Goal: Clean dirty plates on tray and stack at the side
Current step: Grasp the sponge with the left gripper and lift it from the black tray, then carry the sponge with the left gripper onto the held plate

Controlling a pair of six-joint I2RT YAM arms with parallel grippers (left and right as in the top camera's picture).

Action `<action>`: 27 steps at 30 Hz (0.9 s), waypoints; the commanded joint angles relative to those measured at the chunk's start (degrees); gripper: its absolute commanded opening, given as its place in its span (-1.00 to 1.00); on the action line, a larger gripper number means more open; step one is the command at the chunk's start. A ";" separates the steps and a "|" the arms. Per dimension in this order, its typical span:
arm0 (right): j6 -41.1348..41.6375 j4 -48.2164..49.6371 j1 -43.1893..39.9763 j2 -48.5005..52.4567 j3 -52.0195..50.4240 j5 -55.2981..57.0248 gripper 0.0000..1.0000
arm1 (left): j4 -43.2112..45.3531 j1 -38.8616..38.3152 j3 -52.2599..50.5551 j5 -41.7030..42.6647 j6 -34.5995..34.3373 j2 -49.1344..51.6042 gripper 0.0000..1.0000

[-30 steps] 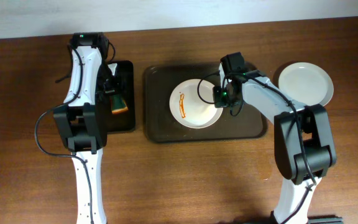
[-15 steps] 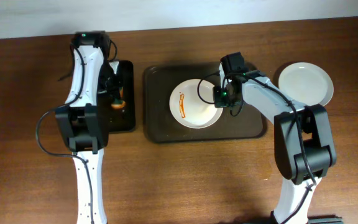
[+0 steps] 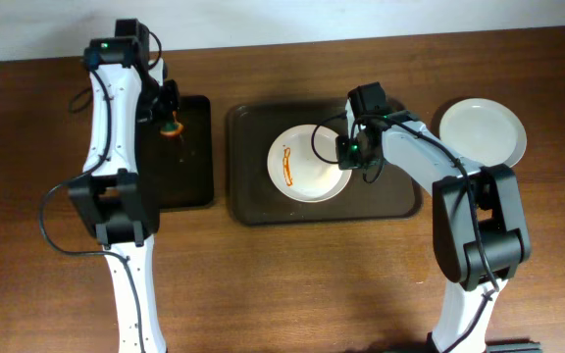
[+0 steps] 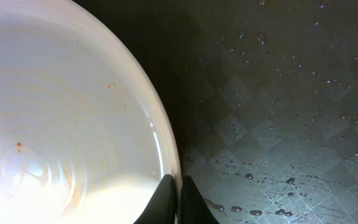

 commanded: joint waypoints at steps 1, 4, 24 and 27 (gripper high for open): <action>-0.17 0.17 0.15 1.16 -0.22 0.74 -0.92 | -0.31 0.50 5.66 0.00 0.15 -11.76 -1.00; -0.17 0.33 0.15 1.16 -0.22 0.74 -0.91 | -0.11 0.61 3.82 -0.02 1.01 -11.52 -1.00; -0.17 0.17 0.15 1.16 -0.22 0.74 -0.91 | -2.89 0.55 0.33 0.79 8.52 -20.50 -1.00; -0.17 0.31 0.15 1.16 -0.22 0.74 -0.92 | 0.79 0.57 -7.85 0.39 9.99 -18.34 -1.00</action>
